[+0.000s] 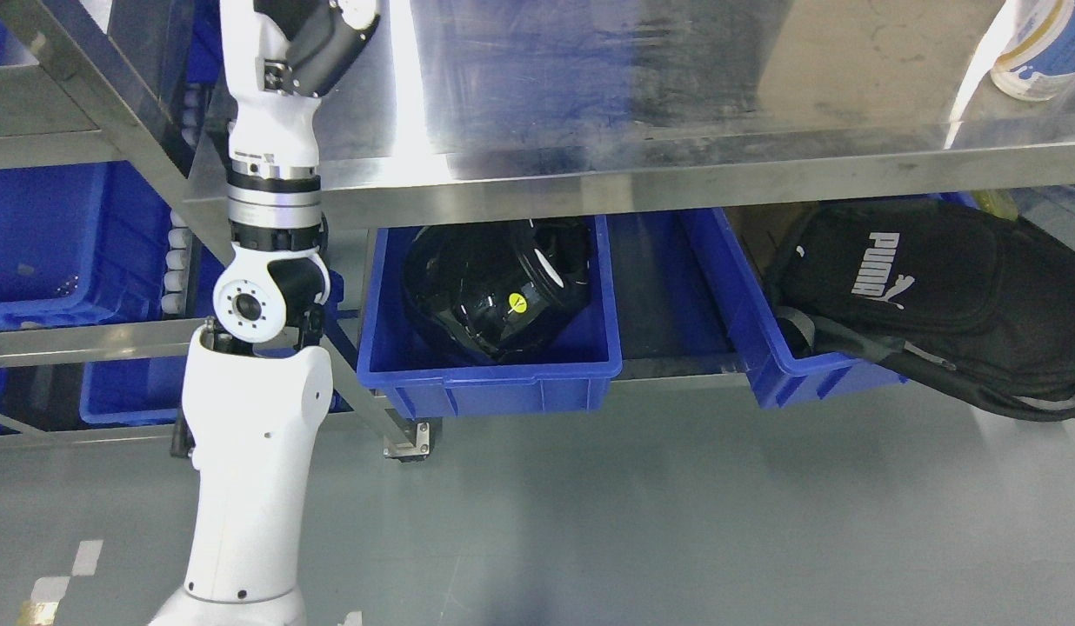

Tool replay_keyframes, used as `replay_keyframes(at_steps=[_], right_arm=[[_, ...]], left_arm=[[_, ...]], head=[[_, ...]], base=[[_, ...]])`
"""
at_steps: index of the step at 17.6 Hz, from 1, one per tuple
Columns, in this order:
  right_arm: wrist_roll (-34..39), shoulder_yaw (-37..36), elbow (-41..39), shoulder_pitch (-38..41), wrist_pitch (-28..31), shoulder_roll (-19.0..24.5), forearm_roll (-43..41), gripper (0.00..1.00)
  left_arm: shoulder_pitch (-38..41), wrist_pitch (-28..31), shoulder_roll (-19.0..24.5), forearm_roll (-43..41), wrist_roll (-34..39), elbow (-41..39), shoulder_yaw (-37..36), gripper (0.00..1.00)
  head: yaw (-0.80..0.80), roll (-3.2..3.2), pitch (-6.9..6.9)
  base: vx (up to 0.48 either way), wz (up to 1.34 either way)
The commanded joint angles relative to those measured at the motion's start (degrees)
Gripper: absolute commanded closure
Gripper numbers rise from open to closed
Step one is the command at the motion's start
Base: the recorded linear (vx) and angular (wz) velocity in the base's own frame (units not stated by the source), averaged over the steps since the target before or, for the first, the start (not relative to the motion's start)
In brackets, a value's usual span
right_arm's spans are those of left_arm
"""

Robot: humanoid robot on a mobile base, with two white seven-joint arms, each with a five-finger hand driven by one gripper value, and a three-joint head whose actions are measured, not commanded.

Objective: Place storage box into left shelf container
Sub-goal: 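Hold the pink box up in the left hand while turning toward the shelf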

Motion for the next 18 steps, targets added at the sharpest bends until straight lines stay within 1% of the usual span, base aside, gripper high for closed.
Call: replay_keyframes(at_steps=[1, 3, 5, 8, 14, 16, 18], right_arm=[[-0.1, -0.2, -1.0, -0.3, 0.0, -1.0, -0.1, 0.00], [-0.1, -0.2, -1.0, -0.3, 0.0, -1.0, -0.1, 0.00], [0.0, -0.2, -1.0, -0.3, 0.0, -1.0, -0.1, 0.00], [-0.1, -0.2, -1.0, -0.3, 0.0, -1.0, -0.1, 0.00], [-0.1, -0.2, -1.0, -0.3, 0.0, -1.0, -0.1, 0.00], [0.0, -0.2, -1.0, -0.3, 0.0, -1.0, -0.1, 0.00], [-0.1, -0.2, -1.0, -0.3, 0.0, -1.0, -0.1, 0.00]], left_arm=[[9.7, -0.5, 0.7, 0.4, 0.3, -8.0, -9.3, 0.99], [11.2, -0.3, 0.7, 0.6, 0.3, -8.0, -8.9, 0.99], [11.3, 1.5, 0.7, 1.9, 0.8, -8.0, -8.8, 0.99], [11.3, 1.9, 0.7, 3.4, 1.1, -8.0, -9.3, 0.99], [13.0, 1.7, 0.7, 4.6, 1.0, -7.8, -11.0, 0.99], [15.2, 1.7, 0.7, 4.7, 1.1, -7.7, -10.8, 0.99], [19.1, 1.7, 0.7, 4.7, 1.1, -7.0, -10.1, 0.99]], head=[[0.00, 0.00, 0.00], [0.00, 0.00, 0.00], [0.00, 0.00, 0.00], [0.00, 0.00, 0.00], [0.00, 0.00, 0.00], [0.00, 0.00, 0.01], [0.00, 0.00, 0.02]], base=[[-0.038, 0.11], [-0.073, 0.22], [-0.099, 0.32], [-0.127, 0.52], [-0.112, 0.89], [-0.081, 1.01], [-0.059, 1.14]])
